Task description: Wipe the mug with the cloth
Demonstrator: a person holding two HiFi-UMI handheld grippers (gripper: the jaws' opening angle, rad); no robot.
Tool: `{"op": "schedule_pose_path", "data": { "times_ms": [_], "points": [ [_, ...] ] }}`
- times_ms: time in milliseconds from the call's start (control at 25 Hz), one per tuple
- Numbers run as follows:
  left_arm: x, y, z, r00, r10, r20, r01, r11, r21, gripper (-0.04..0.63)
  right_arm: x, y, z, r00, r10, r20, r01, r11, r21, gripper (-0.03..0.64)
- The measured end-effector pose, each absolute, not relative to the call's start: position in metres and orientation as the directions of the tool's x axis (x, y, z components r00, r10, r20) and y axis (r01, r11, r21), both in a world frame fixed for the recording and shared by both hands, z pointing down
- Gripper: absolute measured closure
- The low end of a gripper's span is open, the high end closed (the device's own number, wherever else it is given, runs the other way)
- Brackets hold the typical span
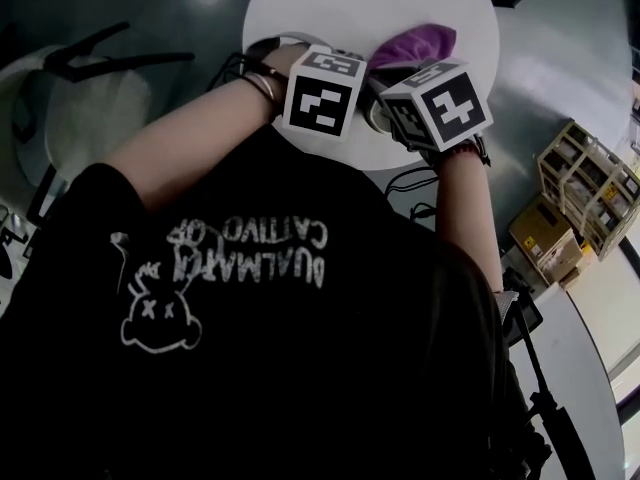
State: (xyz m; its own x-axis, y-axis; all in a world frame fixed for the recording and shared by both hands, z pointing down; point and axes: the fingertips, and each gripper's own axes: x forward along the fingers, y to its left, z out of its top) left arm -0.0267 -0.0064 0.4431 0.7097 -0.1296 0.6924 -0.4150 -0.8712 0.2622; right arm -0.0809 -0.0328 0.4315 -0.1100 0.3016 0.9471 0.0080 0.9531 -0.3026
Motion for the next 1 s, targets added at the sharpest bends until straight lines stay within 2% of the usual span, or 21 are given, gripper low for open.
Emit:
{"op": "schedule_pose_path", "data": {
  "times_ms": [280, 760, 1000],
  "points": [
    [-0.028, -0.008, 0.442, 0.723, -0.081, 0.686, -0.345, -0.903, 0.257, 0.529, -0.081, -0.045, 0.437, -0.118, 0.264, 0.957, -0.092, 0.957, -0.276, 0.588],
    [-0.029, -0.011, 0.438, 0.721, -0.015, 0.693, -0.243, -0.942, 0.231, 0.529, -0.080, -0.057, 0.443, -0.123, 0.265, 0.956, -0.183, 0.941, -0.284, 0.588],
    [-0.032, -0.013, 0.443, 0.684, -0.029, 0.729, -0.254, -0.946, 0.201, 0.529, -0.077, -0.064, 0.445, -0.163, 0.245, 0.956, -0.215, 0.937, -0.277, 0.588]
  ]
}}
